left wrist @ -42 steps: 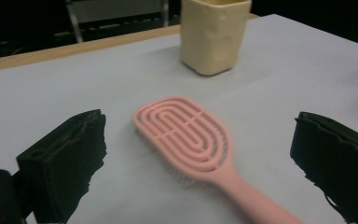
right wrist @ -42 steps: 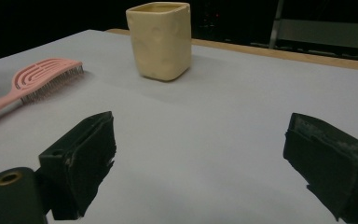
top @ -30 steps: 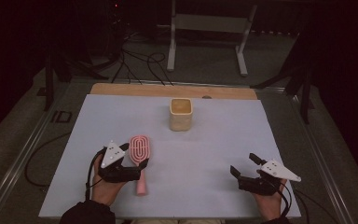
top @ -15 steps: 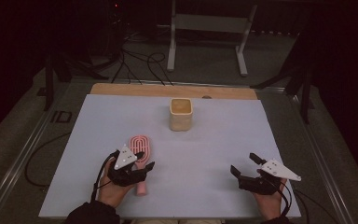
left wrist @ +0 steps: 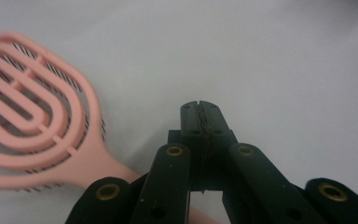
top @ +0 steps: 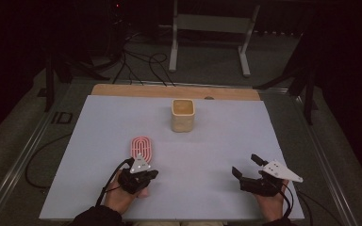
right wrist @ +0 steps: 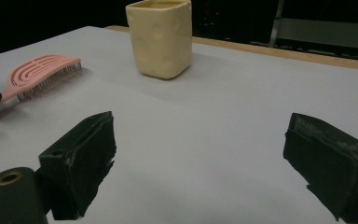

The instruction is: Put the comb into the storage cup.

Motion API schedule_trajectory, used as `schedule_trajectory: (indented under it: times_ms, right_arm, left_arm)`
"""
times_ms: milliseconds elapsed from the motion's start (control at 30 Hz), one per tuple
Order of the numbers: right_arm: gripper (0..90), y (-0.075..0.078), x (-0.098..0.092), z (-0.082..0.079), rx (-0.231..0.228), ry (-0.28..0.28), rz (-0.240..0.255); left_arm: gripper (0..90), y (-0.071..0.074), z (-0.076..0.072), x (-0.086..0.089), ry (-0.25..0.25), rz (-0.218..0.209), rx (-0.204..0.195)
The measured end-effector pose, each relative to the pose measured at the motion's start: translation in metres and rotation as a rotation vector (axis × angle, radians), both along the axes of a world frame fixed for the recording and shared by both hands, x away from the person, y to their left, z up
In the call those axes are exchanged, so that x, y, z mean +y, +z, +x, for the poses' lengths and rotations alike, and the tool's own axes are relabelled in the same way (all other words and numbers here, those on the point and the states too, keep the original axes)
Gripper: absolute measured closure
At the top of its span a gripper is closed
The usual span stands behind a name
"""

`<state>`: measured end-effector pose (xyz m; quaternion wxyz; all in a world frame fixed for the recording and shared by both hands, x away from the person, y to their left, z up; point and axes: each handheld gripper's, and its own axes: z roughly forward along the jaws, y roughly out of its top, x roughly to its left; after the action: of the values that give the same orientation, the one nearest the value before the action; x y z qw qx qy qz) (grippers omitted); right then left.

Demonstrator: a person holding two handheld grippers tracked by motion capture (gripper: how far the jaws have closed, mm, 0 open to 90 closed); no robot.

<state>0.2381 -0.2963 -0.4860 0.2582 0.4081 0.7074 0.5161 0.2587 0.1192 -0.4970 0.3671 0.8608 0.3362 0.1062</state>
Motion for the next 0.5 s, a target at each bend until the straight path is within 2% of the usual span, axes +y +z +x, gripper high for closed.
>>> schedule_trajectory:
  times_ms: [233,500]
  right_arm:
    - [8.8,0.000,0.003,0.000,-0.002,0.007,-0.010]
    - [8.8,-0.001,0.000,0.001,0.004,0.002,0.001]
  left_arm:
    - [90.0,-0.005,0.001,0.005,0.029,0.025,0.030]
    - [90.0,-0.007,0.000,0.018,0.076,0.008,0.034]
